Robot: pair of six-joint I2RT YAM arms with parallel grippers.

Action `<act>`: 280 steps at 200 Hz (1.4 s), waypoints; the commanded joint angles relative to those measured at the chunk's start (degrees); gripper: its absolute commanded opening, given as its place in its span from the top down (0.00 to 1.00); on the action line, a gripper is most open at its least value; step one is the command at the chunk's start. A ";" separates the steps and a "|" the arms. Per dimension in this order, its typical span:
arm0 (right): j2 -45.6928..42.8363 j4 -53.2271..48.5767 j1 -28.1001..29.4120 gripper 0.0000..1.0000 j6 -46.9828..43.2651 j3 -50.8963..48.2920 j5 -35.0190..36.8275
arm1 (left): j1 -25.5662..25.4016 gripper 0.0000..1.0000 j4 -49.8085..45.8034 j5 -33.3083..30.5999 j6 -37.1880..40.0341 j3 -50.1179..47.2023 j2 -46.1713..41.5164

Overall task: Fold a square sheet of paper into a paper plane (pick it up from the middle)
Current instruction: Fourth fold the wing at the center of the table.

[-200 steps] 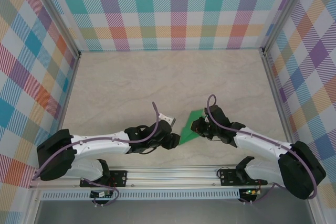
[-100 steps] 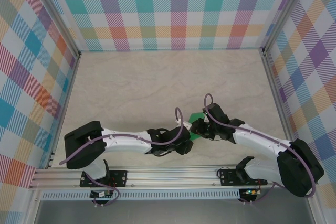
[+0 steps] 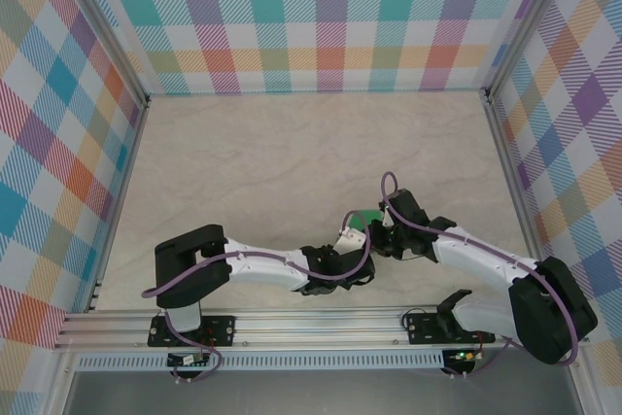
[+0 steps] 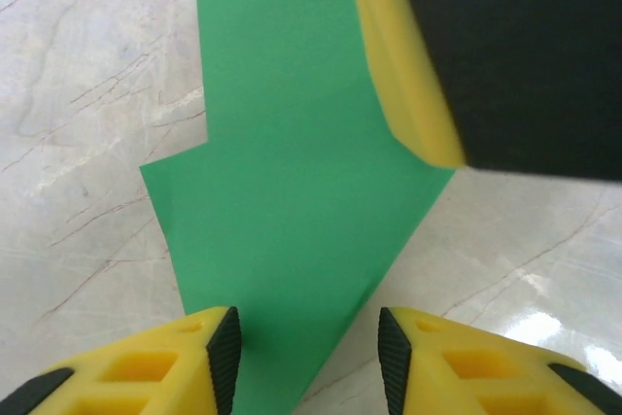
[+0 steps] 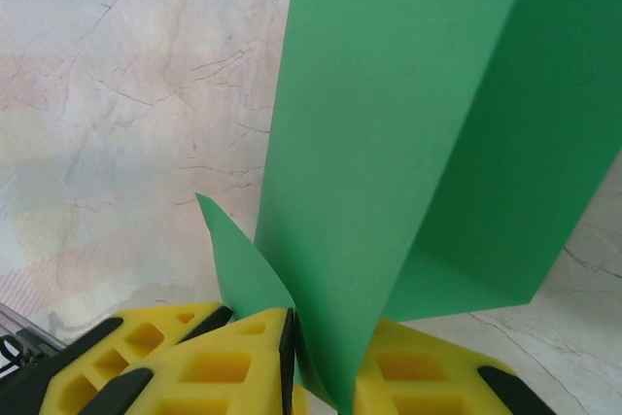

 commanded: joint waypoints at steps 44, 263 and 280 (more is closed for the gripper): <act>-0.04 1.75 -0.84 0.82 -1.03 1.11 -3.20 | -1.38 0.64 0.11 -2.27 0.24 0.75 0.16; 1.21 2.80 -1.46 0.88 0.09 1.20 -3.73 | -1.36 0.64 4.38 -5.01 -1.96 -5.38 -2.44; 1.12 2.57 -1.48 0.88 -0.01 1.17 -3.73 | -1.32 0.65 4.97 -4.74 -1.58 -5.33 -2.39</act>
